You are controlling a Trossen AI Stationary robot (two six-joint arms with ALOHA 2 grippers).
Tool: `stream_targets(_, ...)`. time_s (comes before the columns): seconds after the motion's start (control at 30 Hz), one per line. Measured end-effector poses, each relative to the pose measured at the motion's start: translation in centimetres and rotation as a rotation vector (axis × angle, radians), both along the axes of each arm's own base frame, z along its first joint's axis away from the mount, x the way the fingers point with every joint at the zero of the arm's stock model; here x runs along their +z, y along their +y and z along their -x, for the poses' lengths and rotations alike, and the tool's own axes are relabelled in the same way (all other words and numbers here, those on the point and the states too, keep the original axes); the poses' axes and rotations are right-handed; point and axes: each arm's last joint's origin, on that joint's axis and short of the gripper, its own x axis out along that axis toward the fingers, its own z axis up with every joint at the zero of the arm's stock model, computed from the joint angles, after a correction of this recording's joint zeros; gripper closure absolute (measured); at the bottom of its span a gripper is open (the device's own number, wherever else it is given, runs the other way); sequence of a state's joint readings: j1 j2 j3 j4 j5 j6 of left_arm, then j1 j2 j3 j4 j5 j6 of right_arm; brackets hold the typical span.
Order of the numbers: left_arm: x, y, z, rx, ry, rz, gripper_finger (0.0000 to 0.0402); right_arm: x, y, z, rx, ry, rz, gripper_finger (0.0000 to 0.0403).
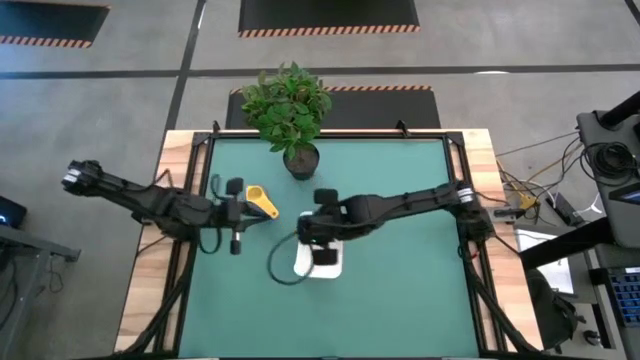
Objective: Nest measuring cups in basket
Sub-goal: Stack the yellow measuring cup on top of the blue measuring cup
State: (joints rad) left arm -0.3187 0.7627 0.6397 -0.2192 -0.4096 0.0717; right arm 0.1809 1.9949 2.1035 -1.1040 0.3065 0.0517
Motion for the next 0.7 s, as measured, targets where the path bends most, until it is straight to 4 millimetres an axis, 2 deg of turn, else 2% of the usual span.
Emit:
stream_targets(0.1,-0.2,-0.4,-1.1,0.011,0.071,0.002,0.0402,-0.6,0.5,1.9,0.021,-0.016,-0.002,0.0389)
stream_targets(0.23,-0.8,-0.8,-2.8,0.026,0.152,-0.003,0.0402,-2.2,0.9,4.0,0.091,-0.104,0.011,0.0394)
stream_targets(0.43,-1.8,-1.1,-5.2,0.073,0.225,0.039,0.0402,-3.4,0.1,7.9,0.197,-0.294,0.008,0.0394)
stream_targets(0.57,-3.1,-0.6,-6.6,0.091,0.312,0.101,0.0402,-3.8,-0.7,10.4,0.224,-0.413,0.019,0.0394)
stream_targets(0.7,-4.3,0.8,-7.8,0.145,0.413,0.16,0.0402,-3.9,-1.3,12.7,0.243,-0.54,0.03,0.0394)
